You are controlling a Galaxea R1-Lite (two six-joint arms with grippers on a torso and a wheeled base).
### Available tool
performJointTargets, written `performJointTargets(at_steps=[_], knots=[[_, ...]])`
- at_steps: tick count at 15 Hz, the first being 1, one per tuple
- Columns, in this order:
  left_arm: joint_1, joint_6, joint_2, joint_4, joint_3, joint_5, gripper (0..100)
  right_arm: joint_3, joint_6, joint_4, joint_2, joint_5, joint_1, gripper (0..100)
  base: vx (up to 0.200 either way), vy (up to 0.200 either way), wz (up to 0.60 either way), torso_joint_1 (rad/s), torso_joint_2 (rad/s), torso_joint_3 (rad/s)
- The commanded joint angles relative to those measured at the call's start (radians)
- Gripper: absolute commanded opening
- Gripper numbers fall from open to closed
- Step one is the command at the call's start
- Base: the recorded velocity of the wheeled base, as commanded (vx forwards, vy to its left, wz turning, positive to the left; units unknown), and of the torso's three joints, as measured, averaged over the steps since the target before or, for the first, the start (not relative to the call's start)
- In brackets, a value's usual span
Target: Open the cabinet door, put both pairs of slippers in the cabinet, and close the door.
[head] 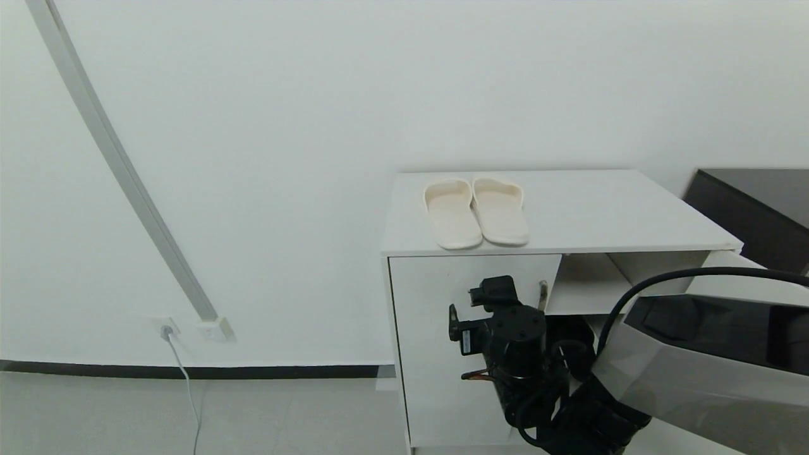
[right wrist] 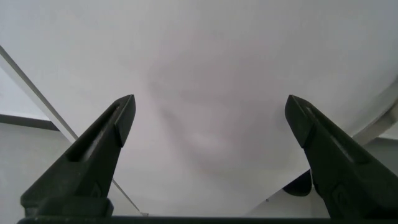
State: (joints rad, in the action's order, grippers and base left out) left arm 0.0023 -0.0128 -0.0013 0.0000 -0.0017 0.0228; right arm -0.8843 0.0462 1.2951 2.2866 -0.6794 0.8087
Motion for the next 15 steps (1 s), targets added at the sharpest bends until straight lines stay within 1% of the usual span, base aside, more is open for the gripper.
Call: performJointTargets(at_steps=[1,9,15], knots=[[-0.001,0.000,0.001,0.000,0.000,0.000,0,-0.001,0.000,0.000,0.001,0.000,0.000,100,0.000,0.000,0.00,0.227,-0.54,-0.315],[0.001,0.000,0.001,0.000,0.000,0.000,0,0.010,0.000,0.001,-0.006,0.000,0.000,100,0.000,0.000,0.00,0.250,-0.58,-0.325],[0.001,0.000,0.001,0.000,0.000,0.000,0,0.018,0.000,0.013,-0.007,0.000,0.000,100,0.000,0.000,0.00,0.185,-0.40,-0.220]])
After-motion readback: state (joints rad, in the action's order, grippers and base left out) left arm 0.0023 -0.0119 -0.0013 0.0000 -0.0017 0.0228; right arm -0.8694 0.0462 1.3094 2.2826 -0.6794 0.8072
